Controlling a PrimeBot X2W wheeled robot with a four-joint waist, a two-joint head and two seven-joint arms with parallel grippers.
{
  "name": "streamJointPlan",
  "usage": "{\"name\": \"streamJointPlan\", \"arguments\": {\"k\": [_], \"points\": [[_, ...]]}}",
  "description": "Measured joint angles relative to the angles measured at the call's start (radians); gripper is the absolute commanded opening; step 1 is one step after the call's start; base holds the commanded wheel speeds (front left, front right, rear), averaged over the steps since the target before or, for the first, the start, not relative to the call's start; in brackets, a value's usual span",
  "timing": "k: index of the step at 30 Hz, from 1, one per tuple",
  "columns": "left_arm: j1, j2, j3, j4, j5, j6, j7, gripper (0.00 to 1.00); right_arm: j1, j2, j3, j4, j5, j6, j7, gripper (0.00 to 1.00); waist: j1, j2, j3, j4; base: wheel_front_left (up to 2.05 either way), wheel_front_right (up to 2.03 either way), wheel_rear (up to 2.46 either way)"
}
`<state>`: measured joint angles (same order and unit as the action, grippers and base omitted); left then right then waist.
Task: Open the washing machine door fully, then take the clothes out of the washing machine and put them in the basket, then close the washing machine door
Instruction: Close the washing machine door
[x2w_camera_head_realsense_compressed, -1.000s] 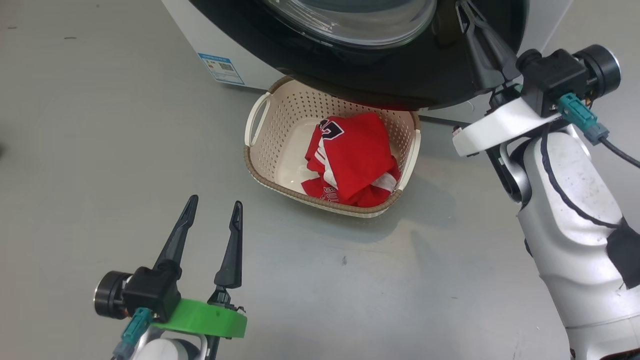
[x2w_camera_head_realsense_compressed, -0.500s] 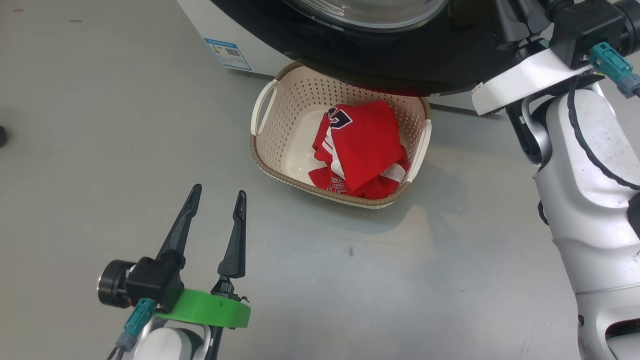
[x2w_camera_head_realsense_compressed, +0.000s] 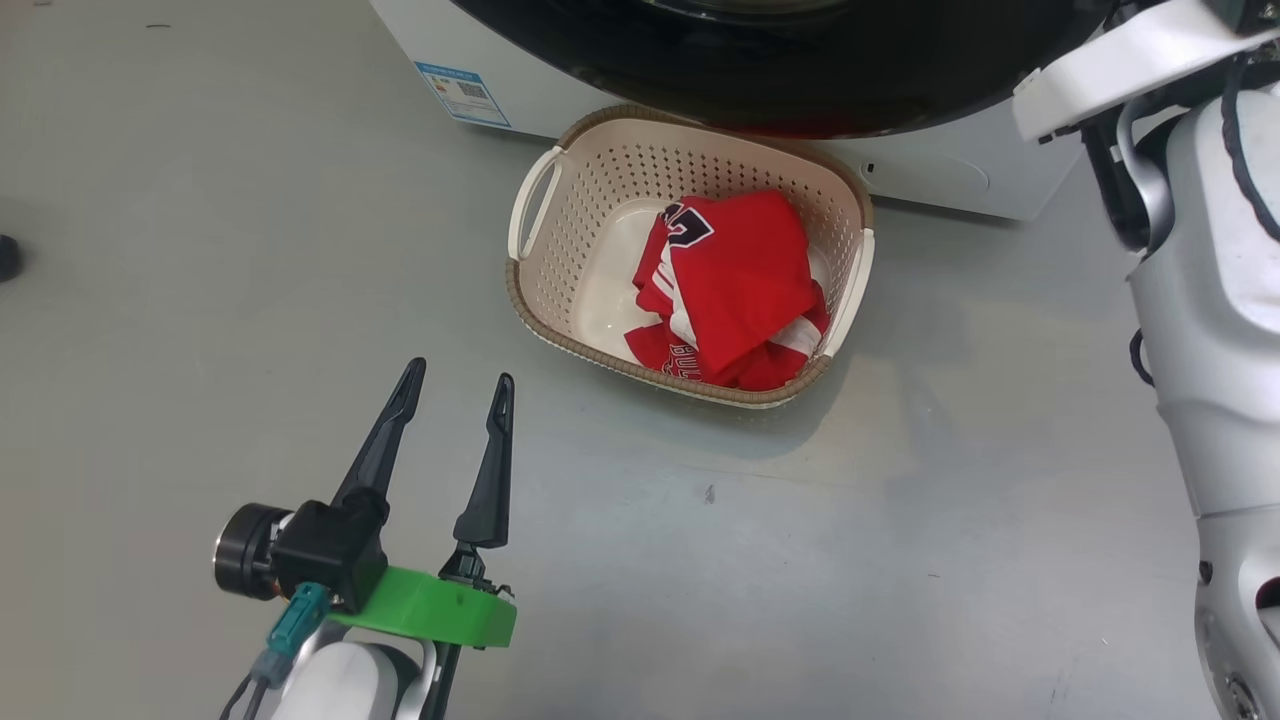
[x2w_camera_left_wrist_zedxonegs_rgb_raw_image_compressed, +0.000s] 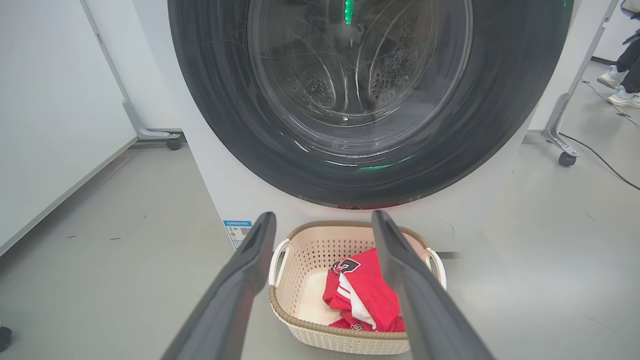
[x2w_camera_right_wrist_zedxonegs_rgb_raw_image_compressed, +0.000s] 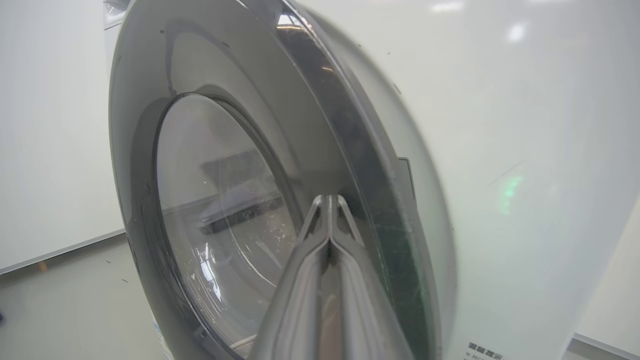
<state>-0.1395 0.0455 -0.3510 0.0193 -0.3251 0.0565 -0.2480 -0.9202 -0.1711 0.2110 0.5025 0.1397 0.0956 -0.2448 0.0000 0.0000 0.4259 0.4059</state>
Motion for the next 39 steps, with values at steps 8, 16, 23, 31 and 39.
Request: {"name": "streamJointPlan", "arguments": {"k": [8,16,23,31,39], "points": [[-0.014,-0.002,-0.008,0.009,0.0,0.0,-0.001,1.0,-0.064,-0.022,-0.019,0.059,0.0,-0.001,-0.003,0.0,0.0,0.0,0.009,0.013,0.0,0.0,0.0],[-0.028,-0.004,-0.014,0.016,0.0,0.0,-0.001,1.0,-0.126,-0.038,-0.033,0.113,-0.009,-0.012,-0.009,0.0,0.0,0.0001,0.015,0.028,0.0,0.0,0.0],[-0.034,-0.005,-0.02,0.032,-0.008,0.0,-0.001,1.0,-0.148,-0.041,-0.041,0.153,-0.009,-0.012,-0.024,0.0,0.0,0.0,0.012,0.036,0.0,0.0,0.0],[-0.045,-0.006,-0.015,0.036,-0.008,0.0,-0.001,1.0,-0.128,-0.005,-0.021,0.184,0.002,-0.009,-0.02,0.0,0.0,0.0,-0.012,0.028,0.0,0.0,0.0],[-0.046,-0.006,-0.015,0.044,-0.006,0.0,-0.001,1.0,-0.043,0.031,-0.024,0.11,0.024,0.0,-0.019,0.0,0.0,0.0,-0.047,0.006,0.0,0.0,0.0]]}}
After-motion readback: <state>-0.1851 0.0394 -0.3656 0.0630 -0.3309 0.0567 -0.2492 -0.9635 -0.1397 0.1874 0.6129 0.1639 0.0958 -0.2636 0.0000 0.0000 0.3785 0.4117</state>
